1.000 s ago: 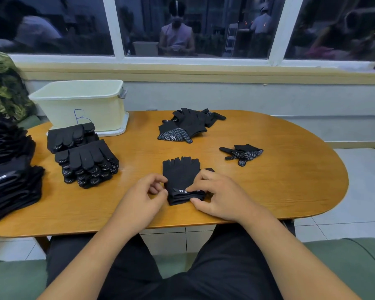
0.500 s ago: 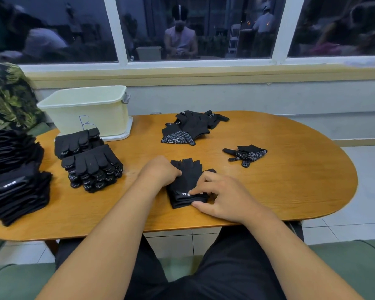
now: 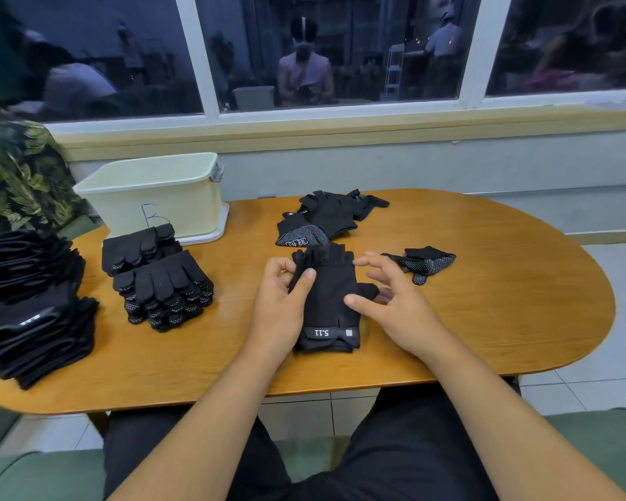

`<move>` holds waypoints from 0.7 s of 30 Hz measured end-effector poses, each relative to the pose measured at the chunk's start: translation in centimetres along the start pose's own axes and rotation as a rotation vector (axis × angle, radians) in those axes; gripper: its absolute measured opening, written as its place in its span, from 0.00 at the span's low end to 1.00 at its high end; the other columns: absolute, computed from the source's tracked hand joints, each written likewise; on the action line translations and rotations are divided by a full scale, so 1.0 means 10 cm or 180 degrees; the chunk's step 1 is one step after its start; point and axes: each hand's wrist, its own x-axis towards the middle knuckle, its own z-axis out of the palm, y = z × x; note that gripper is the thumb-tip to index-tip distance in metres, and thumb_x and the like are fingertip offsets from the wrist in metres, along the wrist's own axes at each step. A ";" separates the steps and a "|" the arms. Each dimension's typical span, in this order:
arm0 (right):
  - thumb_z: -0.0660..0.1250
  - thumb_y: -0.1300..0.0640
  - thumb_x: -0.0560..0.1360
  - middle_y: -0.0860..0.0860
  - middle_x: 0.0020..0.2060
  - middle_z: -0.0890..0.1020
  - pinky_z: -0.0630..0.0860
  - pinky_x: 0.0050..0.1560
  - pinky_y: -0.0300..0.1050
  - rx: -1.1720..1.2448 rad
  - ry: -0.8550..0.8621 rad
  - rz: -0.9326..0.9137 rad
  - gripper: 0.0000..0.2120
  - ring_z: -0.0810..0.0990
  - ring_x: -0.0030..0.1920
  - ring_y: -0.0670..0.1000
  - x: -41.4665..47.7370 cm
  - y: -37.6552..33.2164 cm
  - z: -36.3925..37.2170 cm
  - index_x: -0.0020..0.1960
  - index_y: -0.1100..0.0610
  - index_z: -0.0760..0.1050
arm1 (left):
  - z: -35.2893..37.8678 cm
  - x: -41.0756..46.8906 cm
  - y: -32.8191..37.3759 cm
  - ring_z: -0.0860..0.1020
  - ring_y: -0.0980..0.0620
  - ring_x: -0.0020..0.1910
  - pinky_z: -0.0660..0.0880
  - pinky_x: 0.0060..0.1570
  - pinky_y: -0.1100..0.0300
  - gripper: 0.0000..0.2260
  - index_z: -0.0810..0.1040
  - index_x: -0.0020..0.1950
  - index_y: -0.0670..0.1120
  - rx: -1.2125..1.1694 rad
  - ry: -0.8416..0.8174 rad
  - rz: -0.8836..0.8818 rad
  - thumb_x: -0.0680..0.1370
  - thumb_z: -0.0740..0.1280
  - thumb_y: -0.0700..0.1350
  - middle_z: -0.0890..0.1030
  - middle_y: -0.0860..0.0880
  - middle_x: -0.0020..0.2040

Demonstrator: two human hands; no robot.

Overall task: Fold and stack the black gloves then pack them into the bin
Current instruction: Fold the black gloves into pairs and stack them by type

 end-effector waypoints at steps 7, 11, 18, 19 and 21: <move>0.74 0.66 0.79 0.49 0.66 0.82 0.80 0.67 0.53 0.1070 -0.0630 -0.0054 0.24 0.79 0.70 0.51 -0.02 -0.03 -0.04 0.70 0.48 0.77 | 0.03 -0.06 0.02 0.86 0.41 0.49 0.84 0.46 0.40 0.10 0.68 0.59 0.43 -0.0091 -0.0029 0.0082 0.86 0.68 0.45 0.85 0.38 0.51; 0.73 0.67 0.80 0.43 0.66 0.83 0.84 0.59 0.50 0.1059 -0.0254 0.0082 0.24 0.82 0.67 0.47 -0.04 -0.07 -0.02 0.68 0.42 0.82 | -0.02 -0.13 0.03 0.85 0.40 0.55 0.84 0.48 0.45 0.07 0.69 0.62 0.48 -0.0283 0.0213 0.0129 0.87 0.66 0.45 0.85 0.40 0.56; 0.69 0.68 0.82 0.41 0.68 0.82 0.82 0.65 0.51 0.1232 -0.0292 0.0042 0.25 0.80 0.70 0.46 -0.02 -0.40 0.23 0.71 0.43 0.81 | -0.44 -0.45 0.22 0.80 0.54 0.70 0.83 0.57 0.57 0.22 0.69 0.79 0.63 -0.0066 -0.0340 0.0256 0.88 0.62 0.42 0.79 0.55 0.73; 0.69 0.68 0.83 0.42 0.69 0.82 0.82 0.65 0.54 0.1235 -0.0344 0.0015 0.25 0.80 0.70 0.47 0.01 -0.49 0.29 0.71 0.42 0.81 | -0.53 -0.48 0.26 0.77 0.56 0.72 0.81 0.63 0.57 0.25 0.69 0.79 0.62 0.0018 -0.0389 0.0292 0.86 0.65 0.40 0.76 0.57 0.76; 0.68 0.67 0.83 0.43 0.69 0.82 0.84 0.63 0.58 0.1235 -0.0466 -0.0067 0.25 0.81 0.70 0.50 0.09 -0.72 0.41 0.72 0.42 0.80 | -0.73 -0.54 0.35 0.74 0.57 0.75 0.77 0.69 0.57 0.30 0.69 0.80 0.60 0.0136 -0.0384 0.0340 0.83 0.70 0.36 0.74 0.59 0.77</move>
